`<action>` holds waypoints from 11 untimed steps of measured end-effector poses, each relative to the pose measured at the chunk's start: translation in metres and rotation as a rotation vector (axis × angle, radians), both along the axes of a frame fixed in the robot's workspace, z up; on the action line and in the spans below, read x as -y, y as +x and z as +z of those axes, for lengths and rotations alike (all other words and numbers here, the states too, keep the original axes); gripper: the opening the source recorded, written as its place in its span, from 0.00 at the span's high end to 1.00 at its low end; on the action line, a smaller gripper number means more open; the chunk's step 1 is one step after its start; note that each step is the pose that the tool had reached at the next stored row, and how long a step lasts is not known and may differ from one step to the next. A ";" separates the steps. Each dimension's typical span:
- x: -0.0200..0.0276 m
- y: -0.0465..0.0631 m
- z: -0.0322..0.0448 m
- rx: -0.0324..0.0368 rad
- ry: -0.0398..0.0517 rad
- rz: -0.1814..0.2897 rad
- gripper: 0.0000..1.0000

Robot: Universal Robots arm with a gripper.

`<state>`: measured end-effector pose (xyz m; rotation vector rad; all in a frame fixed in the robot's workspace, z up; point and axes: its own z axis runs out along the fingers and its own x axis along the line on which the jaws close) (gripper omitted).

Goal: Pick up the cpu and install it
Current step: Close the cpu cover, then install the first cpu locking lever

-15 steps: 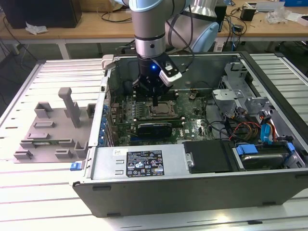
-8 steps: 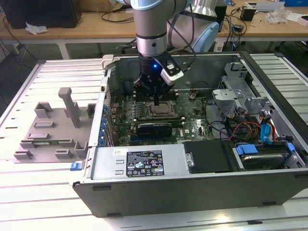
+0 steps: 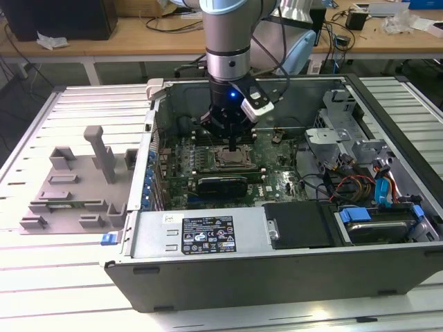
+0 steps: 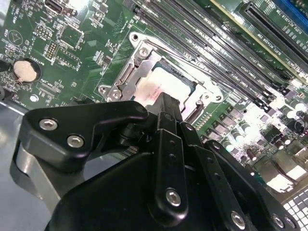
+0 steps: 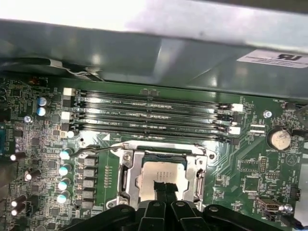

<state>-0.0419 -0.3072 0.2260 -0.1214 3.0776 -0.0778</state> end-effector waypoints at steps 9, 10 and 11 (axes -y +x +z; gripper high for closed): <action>0.0000 0.000 0.0245 0.0000 -0.0001 0.000 0.89; 0.0000 0.000 0.0245 0.0001 -0.0003 0.000 0.89; 0.0000 0.000 0.0245 0.0000 -0.0005 0.000 0.89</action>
